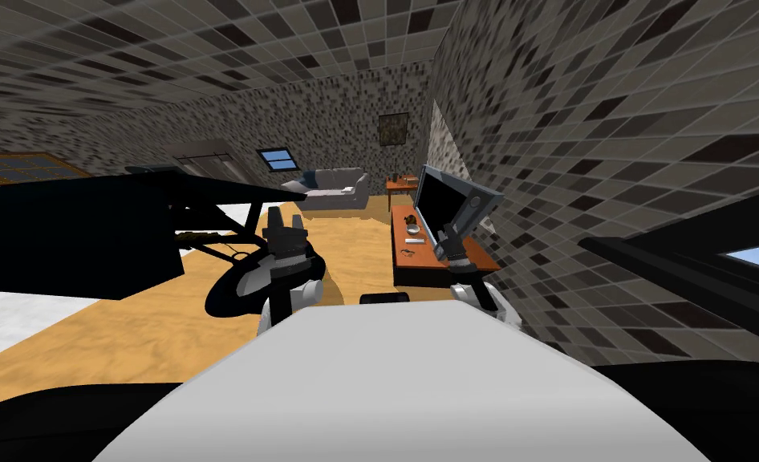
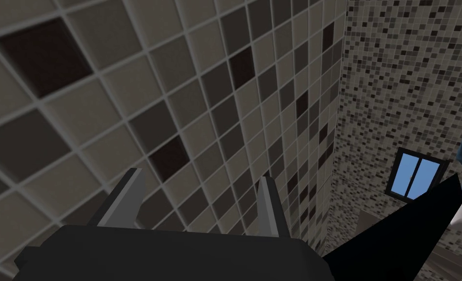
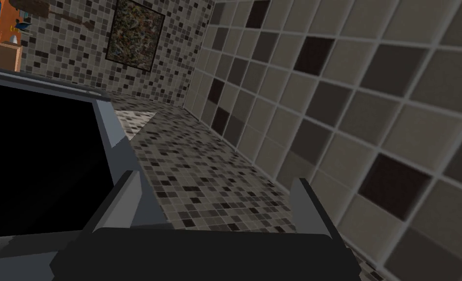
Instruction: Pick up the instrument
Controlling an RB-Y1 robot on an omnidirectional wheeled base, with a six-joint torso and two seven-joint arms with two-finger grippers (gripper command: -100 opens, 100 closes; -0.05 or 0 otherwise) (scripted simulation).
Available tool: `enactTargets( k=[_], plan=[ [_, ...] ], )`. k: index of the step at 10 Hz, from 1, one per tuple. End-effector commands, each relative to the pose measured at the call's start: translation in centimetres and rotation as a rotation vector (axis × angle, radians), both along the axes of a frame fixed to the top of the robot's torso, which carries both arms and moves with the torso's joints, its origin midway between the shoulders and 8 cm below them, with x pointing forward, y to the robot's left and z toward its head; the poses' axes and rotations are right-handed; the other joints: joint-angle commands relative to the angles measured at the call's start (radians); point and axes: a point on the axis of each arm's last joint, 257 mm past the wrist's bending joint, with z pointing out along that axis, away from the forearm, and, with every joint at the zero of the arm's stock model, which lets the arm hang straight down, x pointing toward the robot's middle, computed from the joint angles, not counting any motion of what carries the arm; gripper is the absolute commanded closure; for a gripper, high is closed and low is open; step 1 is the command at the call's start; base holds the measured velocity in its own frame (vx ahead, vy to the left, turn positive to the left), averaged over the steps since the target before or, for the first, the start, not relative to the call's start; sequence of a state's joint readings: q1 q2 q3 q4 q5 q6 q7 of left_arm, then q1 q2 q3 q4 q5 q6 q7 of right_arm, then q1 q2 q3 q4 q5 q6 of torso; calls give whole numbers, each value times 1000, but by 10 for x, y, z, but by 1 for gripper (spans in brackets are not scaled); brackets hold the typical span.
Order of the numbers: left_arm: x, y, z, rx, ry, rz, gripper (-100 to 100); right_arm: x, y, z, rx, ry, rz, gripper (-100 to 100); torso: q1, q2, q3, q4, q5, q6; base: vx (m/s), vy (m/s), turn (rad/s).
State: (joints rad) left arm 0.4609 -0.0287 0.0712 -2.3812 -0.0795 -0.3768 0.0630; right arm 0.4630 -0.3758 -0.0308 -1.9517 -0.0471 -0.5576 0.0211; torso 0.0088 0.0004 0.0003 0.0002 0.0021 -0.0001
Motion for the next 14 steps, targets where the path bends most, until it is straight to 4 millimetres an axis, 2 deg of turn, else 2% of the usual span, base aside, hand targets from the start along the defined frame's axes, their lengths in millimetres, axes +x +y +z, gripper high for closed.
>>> enactTargets(
  k=[1, 2, 4, 5, 7, 8, 10, 11, 12, 13, 14],
  plan=[
    [0, 0, 0, 0, 0, 0, 0, 5, -3, -27, -97, 63, -10, -100, 0, 0, 0, 0, 0, 0, -2, 134, 95],
    [0, 0, 0, 0, 0, 0, 0, 6, -4, -30, -98, 70, -13, -100, 0, 0, 0, 0, 0, 0, -3, 106, 34],
    [0, 0, 0, 0, 0, 0, 0, 8, -12, -67, -233, 153, -22, -100, -3, -1, -1, 0, -1, 0, 40, 102, 87],
    [0, 0, 0, 0, 0, 0, 0, 8, -13, -70, -233, 160, -24, -100, -2, -3, -2, -1, 0, 0, 45, 85, 38],
    [0, 0, 0, 0, 0, 0, 0, 6, -21, -108, -384, 239, -26, -100, -4, -2, -1, -1, -1, 0, 38, 98, 106],
    [0, 0, 0, 0, 0, 0, 0, 5, -25, -114, -385, 253, -31, -100, -3, -4, -2, -1, -1, 0, 54, 73, 43],
    [0, 0, 0, 0, 0, 0, 0, -2, -36, -155, -548, 335, -26, -100, -5, -3, -2, -1, -1, 0, 63, 66, 106],
    [0, 0, 0, 0, 0, 0, 0, -3, -39, -161, -549, 347, -29, -100, -5, -5, -3, -1, -1, 0, 72, 55, 57],
    [0, 0, 0, 0, 0, 0, 0, -9, -45, -181, -635, 386, -22, -100, -6, -5, -3, -1, -1, 0, 80, 51, 91],
    [0, 0, 0, 0, 0, 0, 0, -9, -46, -184, -635, 393, -24, -100, -6, -5, -3, -1, -1, 0, 63, 35, 48],
    [0, 0, 0, 0, 0, 0, 0, -16, -51, -203, -721, 427, -12, -100, -7, -4, -3, -1, -1, 0, 77, 50, 96]
  ],
)
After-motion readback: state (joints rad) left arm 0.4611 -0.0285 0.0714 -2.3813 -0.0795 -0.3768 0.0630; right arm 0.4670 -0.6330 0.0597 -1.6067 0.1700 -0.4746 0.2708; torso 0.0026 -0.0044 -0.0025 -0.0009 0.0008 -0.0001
